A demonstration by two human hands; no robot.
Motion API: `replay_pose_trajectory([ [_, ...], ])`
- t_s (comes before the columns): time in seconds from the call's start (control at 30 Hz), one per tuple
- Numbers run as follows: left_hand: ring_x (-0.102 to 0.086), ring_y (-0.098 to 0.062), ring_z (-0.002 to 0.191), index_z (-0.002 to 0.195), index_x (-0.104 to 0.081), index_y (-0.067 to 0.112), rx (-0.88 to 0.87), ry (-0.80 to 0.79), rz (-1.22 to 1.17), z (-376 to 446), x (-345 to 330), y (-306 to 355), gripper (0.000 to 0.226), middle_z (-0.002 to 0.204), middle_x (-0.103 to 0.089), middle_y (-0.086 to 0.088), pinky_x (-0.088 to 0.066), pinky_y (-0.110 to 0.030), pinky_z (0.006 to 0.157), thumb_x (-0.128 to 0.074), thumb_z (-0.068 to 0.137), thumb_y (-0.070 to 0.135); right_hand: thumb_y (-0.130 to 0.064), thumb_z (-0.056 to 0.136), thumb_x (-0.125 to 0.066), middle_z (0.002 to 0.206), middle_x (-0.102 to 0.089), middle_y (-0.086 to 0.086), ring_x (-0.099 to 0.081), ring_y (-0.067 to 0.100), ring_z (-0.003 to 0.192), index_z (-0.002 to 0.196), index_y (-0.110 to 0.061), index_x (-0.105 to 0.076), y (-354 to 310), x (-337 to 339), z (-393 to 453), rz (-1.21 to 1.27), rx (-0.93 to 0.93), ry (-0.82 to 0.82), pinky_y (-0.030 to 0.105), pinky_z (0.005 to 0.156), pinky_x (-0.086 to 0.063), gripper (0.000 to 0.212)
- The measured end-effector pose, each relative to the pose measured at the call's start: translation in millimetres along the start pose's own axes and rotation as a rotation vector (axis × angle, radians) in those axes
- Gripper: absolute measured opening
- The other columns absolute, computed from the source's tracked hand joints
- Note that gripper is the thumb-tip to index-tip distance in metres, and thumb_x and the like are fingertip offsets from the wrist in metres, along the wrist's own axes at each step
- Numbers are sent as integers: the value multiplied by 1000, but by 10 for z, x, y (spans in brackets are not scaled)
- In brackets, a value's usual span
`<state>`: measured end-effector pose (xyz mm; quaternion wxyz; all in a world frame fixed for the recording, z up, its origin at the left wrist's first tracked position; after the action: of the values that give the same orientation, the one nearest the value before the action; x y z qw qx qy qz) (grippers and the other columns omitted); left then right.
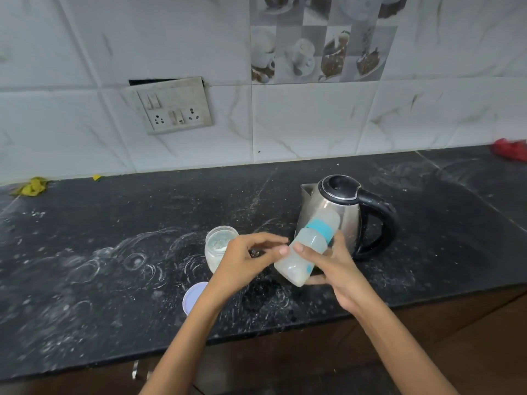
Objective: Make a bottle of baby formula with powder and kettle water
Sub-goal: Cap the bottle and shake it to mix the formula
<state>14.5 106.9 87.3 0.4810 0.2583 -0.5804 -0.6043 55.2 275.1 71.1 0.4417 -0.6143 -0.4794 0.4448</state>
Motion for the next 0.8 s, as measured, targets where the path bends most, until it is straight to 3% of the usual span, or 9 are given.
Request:
replay_pose_trajectory([
  [0.1,-68,-5,85,98,-71,19,36,-10,96,-63,-99,2,43,89,-74,6,-53,-21,79,-89,60,29,-35,65,-88,108,-66,12,-72,20,92,121,-14,-45,-22,-36,12,-140,41,93,37,60,-61,74],
  [0.2,-65,0,81,97,-68,24,51,34,251,-65,-155,-15,56,85,-72,10,-52,-19,76,-90,50,43,-43,65,-86,100,-68,9,-72,20,89,113,-12,-53,-47,-105,14,-256,92,125,32,61,-61,66],
  [0.3,-70,-13,90,102,-69,18,125,-41,9,-40,-134,-121,46,93,-75,1,-54,-31,84,-86,62,34,-41,78,-76,108,-66,3,-69,11,92,117,-15,-54,-129,-121,-6,-281,43,31,25,67,-60,51],
  [0.37,-69,-22,97,109,-68,10,191,-103,-228,-70,-100,-183,38,100,-74,-8,-53,-31,87,-79,74,20,-35,84,-70,116,-68,5,-69,12,100,122,-13,-55,-169,-78,8,-241,12,-83,26,81,-58,46],
  [0.43,-67,-22,101,115,-65,6,207,-142,-327,-99,-82,-239,41,107,-72,-12,-49,-25,87,-72,79,25,-28,81,-72,117,-71,5,-67,16,109,127,-13,-52,-191,-36,14,-208,16,-165,33,98,-51,52],
  [0.5,-65,-19,103,117,-65,6,204,-173,-370,-108,-94,-291,52,111,-70,-11,-46,-23,88,-72,77,39,-23,74,-75,114,-72,9,-66,21,112,134,-15,-43,-162,-25,29,-134,26,-218,41,104,-46,69],
  [0.67,-61,-18,110,108,-71,12,228,-222,-407,-142,-172,-360,51,113,-70,-7,-45,-30,99,-67,79,54,-13,72,-74,120,-68,15,-67,26,110,145,-42,-20,-137,-55,63,-42,82,-273,44,93,-55,95],
  [0.73,-63,-18,109,106,-70,11,236,-152,-289,-141,-178,-409,44,109,-71,-6,-45,-31,99,-59,87,50,-13,73,-75,126,-63,17,-67,29,110,146,-51,-12,-111,-39,78,-48,112,-263,49,86,-57,104],
  [0.8,-68,-17,95,97,-68,11,230,-3,-160,-165,-171,-485,44,96,-74,-6,-49,-38,91,-59,85,53,-8,75,-76,129,-59,16,-65,31,112,143,-56,-11,-77,6,82,-80,157,-229,51,81,-59,105],
])
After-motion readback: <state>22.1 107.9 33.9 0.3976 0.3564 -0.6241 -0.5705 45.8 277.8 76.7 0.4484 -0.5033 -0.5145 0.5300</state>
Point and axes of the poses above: each hand's wrist, its own z-axis towards the middle knuckle, its own x-axis out of the back of the hand, y = z × x, the point moved 4 cm from there along z, towards the middle knuckle
